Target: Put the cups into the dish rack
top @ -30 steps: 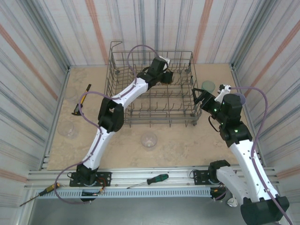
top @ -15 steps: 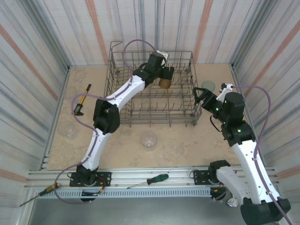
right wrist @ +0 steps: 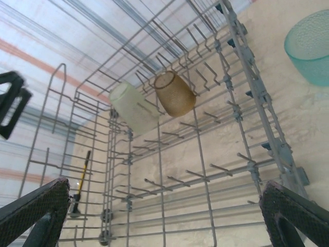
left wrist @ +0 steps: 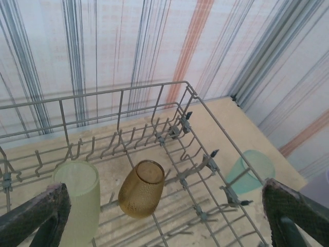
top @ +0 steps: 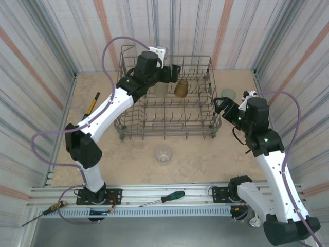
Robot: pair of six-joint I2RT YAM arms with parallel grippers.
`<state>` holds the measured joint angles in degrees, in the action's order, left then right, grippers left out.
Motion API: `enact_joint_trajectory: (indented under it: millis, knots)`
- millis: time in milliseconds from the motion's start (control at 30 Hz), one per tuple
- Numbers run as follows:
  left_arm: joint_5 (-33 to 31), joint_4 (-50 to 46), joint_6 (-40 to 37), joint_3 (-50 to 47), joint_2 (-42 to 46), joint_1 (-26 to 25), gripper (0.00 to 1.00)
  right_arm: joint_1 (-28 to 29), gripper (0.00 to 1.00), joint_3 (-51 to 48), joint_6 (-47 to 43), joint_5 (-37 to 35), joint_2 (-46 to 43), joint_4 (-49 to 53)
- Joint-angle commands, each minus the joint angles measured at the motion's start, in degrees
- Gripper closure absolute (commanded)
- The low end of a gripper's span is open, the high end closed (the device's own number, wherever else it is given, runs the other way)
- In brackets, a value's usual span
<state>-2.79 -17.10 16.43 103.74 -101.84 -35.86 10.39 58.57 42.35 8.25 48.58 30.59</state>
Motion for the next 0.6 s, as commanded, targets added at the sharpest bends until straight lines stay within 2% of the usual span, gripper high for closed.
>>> enact_joint_trajectory:
  millis: [0, 333, 567]
  knots:
    - [1.7, -1.3, 2.1, -3.6, 3.8, 0.1, 0.01, -0.9, 0.01, 4.2, -3.3, -1.9, 3.3, 6.3]
    - [1.8, -5.2, 0.1, -8.2, 11.8, 0.2, 0.01, -3.7, 0.01, 15.6, -9.9, -4.2, 16.2, 16.4]
    - [1.7, -7.2, 0.7, -14.1, 18.3, 1.1, 0.01, -10.6, 0.01, 22.0, -16.6, -5.9, 23.3, 20.3]
